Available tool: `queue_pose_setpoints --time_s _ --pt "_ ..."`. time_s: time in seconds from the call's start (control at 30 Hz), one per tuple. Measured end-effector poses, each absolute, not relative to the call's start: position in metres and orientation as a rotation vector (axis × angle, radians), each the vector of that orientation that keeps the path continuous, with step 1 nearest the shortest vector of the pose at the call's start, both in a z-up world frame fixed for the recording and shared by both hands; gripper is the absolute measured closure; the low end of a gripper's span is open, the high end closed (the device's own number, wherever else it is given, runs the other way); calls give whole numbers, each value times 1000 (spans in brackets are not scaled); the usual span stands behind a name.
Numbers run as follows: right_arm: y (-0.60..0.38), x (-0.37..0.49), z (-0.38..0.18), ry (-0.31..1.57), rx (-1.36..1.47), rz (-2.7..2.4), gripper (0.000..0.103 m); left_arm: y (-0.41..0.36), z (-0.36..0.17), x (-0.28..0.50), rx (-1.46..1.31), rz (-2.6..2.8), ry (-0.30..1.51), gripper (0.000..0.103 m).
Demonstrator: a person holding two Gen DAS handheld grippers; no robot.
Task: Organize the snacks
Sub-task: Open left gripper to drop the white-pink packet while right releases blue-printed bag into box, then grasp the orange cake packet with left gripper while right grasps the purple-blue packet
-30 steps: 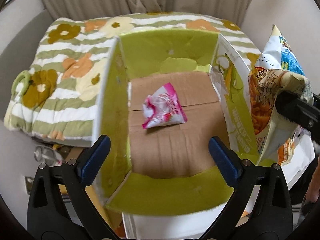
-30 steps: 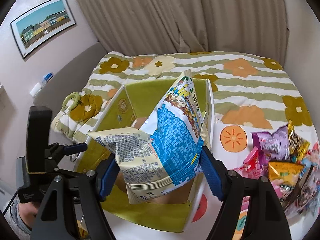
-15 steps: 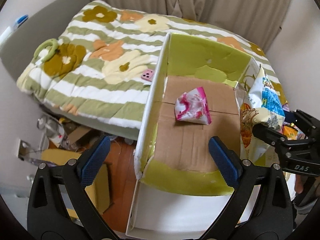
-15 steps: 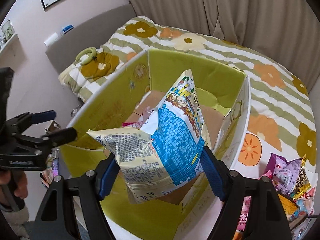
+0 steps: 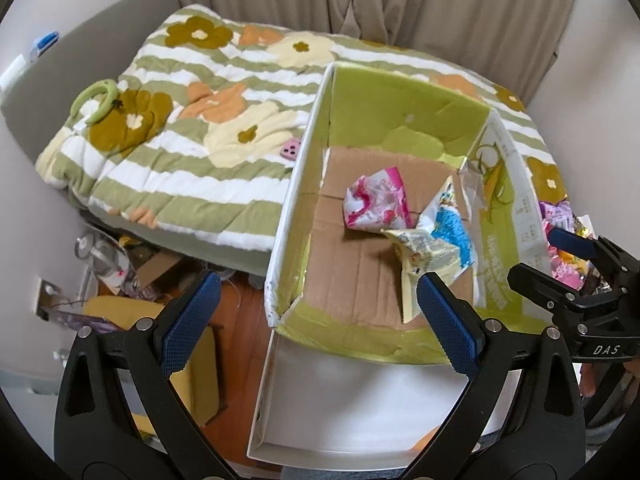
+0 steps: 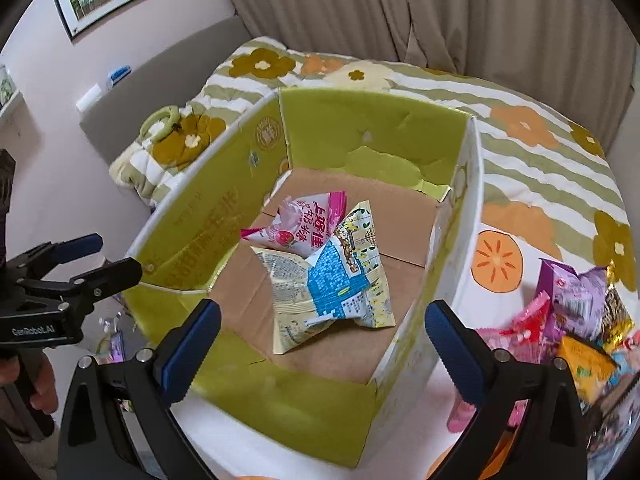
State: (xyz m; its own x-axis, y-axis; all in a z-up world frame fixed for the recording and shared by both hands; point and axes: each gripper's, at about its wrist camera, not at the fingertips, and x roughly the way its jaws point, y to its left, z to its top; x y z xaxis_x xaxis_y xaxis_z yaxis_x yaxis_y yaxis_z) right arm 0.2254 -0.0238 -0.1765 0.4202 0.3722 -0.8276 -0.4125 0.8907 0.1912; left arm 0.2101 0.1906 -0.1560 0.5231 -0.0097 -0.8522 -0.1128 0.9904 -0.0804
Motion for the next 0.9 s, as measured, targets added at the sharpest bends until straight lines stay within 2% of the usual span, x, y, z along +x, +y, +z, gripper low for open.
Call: queue_pose_setpoints --time_s 0.47,0.9 --pt "-47 165 -105 811 31 354 1 168 -89 180 -99 -70 829 5" --pt "-135 89 -72 678 80 62 1 78 -68 162 -23 -301 766 5"
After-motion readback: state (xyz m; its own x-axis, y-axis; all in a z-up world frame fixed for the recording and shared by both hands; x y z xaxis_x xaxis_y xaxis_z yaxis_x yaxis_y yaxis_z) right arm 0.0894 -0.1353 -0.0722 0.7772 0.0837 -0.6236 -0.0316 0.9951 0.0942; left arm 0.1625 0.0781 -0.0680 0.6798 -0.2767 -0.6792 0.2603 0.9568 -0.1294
